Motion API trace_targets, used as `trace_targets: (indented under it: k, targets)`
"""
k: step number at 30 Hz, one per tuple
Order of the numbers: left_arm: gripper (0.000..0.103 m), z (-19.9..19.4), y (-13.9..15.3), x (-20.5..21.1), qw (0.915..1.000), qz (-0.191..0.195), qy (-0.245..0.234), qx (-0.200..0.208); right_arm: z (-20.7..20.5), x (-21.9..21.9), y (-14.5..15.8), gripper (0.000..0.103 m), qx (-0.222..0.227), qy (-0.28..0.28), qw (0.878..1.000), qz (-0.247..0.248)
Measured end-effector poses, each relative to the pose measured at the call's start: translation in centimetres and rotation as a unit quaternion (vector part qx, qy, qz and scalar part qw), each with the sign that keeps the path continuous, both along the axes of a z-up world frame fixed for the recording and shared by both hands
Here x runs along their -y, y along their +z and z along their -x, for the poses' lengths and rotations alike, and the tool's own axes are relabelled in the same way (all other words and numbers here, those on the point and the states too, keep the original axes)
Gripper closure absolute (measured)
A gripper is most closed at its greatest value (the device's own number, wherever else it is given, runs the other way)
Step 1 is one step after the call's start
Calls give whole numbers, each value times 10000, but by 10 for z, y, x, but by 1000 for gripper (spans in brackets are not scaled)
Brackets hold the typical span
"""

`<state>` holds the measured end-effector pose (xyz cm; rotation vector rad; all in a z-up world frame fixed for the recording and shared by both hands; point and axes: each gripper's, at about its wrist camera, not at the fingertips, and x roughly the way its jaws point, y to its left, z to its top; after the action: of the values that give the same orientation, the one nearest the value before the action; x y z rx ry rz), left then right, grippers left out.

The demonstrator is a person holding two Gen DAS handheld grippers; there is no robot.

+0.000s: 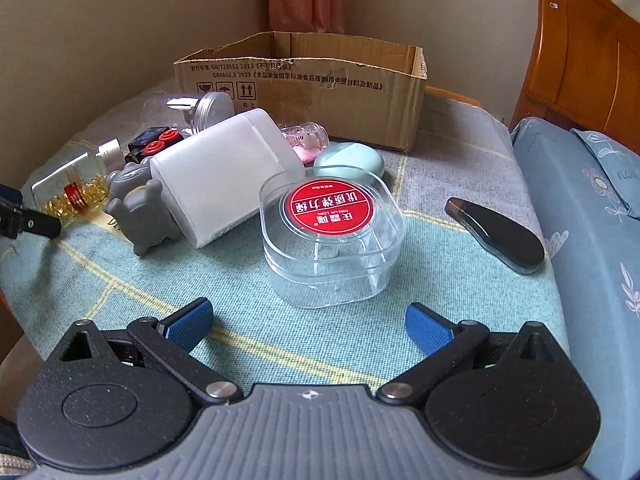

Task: Organize rigid objects
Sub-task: 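Grasp the capsule bottle with the left tool while the right tool grasps the clear red-label container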

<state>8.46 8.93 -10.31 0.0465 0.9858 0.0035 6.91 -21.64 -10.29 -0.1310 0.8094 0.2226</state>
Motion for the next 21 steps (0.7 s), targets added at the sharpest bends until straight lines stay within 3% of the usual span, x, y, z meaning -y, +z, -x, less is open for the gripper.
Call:
trace_targets:
  k: [8, 12, 19, 21]
  targets:
    - [1, -23, -4, -27, 9987, 14, 499, 92, 0, 0, 0, 0, -13, 46, 10000, 0]
    - [1, -29, -4, -27, 9985, -5, 531, 143, 0, -1, 0, 0, -13, 55, 10000, 1]
    - [1, -12, -3, -6, 9983, 509, -246, 120, 0, 0, 0, 0, 24, 173, 9998, -8]
    - [1, -11, -4, 2, 9977, 499, -415, 182, -1, 1, 0, 0, 20, 239, 9997, -11]
